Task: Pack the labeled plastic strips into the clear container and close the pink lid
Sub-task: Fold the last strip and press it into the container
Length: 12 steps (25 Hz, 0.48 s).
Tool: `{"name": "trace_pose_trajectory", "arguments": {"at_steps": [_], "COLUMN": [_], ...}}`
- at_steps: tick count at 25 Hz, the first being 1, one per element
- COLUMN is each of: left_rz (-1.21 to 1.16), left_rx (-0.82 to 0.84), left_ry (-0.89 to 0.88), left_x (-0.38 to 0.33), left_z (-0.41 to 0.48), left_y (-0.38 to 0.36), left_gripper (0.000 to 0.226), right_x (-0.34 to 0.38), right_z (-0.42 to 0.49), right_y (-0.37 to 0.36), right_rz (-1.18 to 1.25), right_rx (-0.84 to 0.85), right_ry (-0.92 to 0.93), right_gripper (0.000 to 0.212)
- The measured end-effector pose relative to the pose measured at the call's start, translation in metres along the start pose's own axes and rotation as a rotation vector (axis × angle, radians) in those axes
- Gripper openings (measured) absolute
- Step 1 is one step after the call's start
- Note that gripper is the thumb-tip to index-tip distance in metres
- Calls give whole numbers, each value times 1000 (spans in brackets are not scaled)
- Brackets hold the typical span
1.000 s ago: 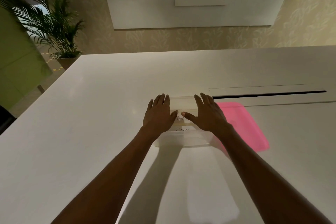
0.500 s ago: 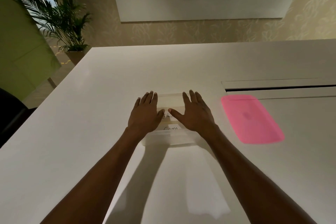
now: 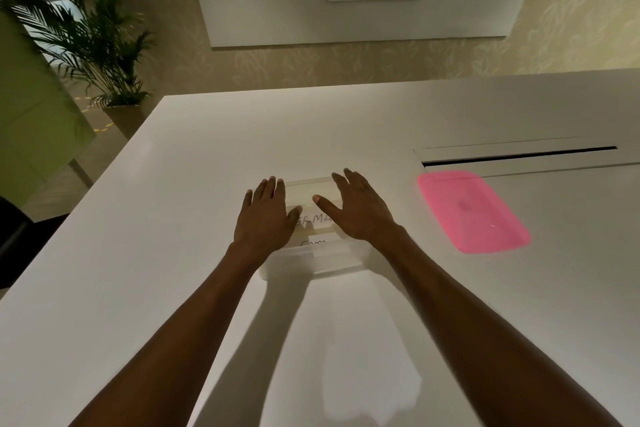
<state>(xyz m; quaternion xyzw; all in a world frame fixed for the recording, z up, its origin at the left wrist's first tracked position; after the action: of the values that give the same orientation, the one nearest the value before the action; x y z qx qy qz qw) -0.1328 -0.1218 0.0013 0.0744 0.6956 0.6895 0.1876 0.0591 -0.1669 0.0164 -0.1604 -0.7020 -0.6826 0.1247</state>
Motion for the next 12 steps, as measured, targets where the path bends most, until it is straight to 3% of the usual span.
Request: {"name": "trace_pose_trajectory", "arguments": {"at_steps": [5, 12], "left_rz": [-61, -145], "left_rx": [-58, -211], "left_ry": [79, -55], "left_x": [-29, -142], "left_z": [1, 16], "left_y": [6, 17], "left_gripper": [70, 69], "right_x": [-21, -89], "right_z": [-3, -7], "right_y": [26, 62], "right_rz": [30, -51], "right_rx": [-135, -229], "right_ry": [56, 32], "right_gripper": [78, 74]}}
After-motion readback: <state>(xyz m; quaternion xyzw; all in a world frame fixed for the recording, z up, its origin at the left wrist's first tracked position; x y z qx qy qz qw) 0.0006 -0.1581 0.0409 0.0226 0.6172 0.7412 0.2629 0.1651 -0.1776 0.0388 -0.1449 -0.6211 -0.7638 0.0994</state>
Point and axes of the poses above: each hand's wrist, its own z-axis towards the middle knuckle, its own y-axis out of the back of the hand, x = y × z, the point moved 3 cm from there along z, towards the middle knuckle, and after that the axes turned 6 degrees about x, right-handed, at the moved point
